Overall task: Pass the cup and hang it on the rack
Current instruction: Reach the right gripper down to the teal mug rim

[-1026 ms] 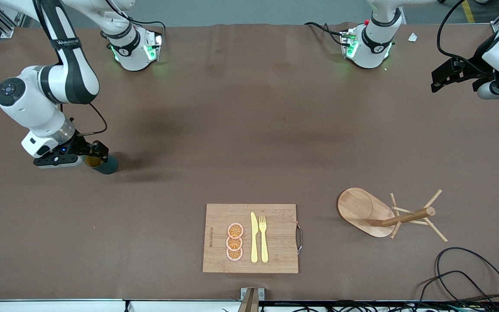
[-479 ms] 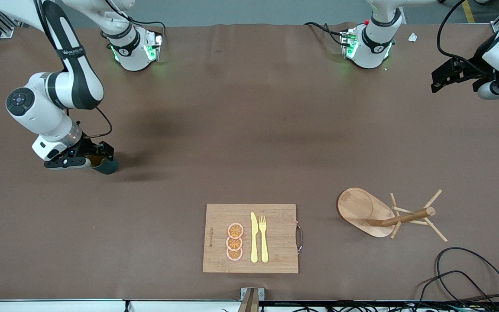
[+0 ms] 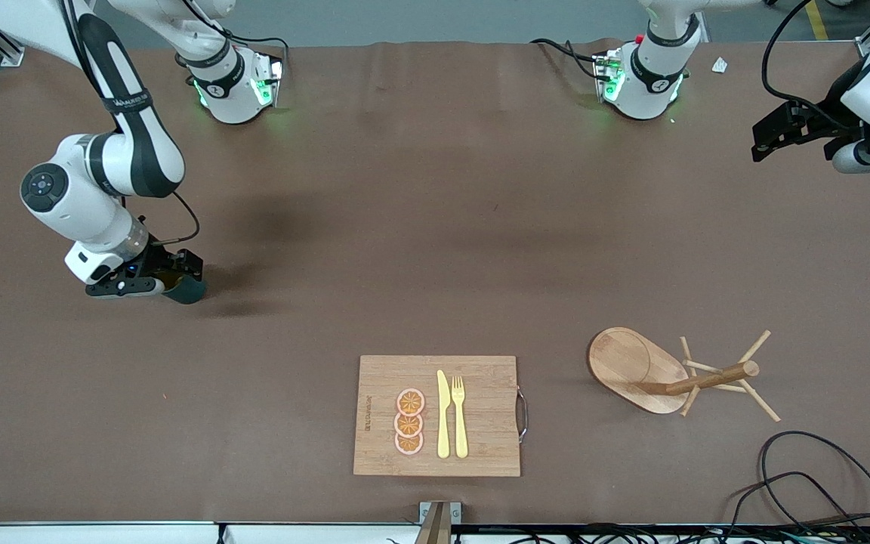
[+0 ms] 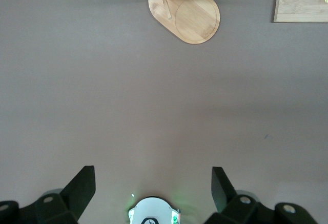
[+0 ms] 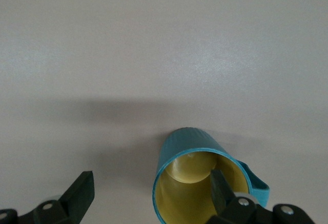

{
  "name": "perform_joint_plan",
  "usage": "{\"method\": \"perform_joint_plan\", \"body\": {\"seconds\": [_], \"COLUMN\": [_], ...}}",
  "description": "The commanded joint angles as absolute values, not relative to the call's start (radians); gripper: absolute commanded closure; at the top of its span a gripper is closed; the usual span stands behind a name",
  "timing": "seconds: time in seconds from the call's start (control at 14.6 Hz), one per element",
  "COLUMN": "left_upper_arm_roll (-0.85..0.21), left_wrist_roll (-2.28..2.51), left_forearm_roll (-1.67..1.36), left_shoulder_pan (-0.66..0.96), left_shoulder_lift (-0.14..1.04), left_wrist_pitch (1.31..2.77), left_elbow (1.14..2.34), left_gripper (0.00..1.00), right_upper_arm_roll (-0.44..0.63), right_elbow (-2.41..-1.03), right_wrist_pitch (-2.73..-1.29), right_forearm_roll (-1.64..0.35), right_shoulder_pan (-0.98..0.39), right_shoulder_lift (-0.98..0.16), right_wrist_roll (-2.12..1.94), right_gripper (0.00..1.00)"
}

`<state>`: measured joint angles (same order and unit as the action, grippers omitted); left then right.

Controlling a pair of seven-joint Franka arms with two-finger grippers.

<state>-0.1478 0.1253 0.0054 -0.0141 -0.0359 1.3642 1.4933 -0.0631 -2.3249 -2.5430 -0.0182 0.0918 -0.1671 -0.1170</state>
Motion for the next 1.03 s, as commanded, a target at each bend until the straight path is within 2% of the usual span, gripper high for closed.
{"method": "perform_joint_plan", "body": {"seconds": [0.0,0.96], "left_upper_arm_roll": [-0.152,-0.155], "left_wrist_roll": [0.118,0.129], "left_forearm_roll": [0.014,0.012], "left_shoulder_pan": [-0.02,-0.017], "left_shoulder_lift": [-0.037,-0.04], "left_wrist_pitch": [1.361,1.356], "left_elbow": [1.477,1.476], "left_gripper": [0.0,0.0], "right_upper_arm_roll": [-0.069,-0.067], "right_elbow": [-2.336,-2.333], "right_wrist_pitch": [-2.577,-2.614], "right_forearm_roll": [-0.029,-0.029], "right_shoulder_pan": [0.098,0.109], "right_shoulder_lift": [-0.179,-0.262], "right_wrist_roll": [-0.11,-0.11], "right_gripper": [0.0,0.0]}}
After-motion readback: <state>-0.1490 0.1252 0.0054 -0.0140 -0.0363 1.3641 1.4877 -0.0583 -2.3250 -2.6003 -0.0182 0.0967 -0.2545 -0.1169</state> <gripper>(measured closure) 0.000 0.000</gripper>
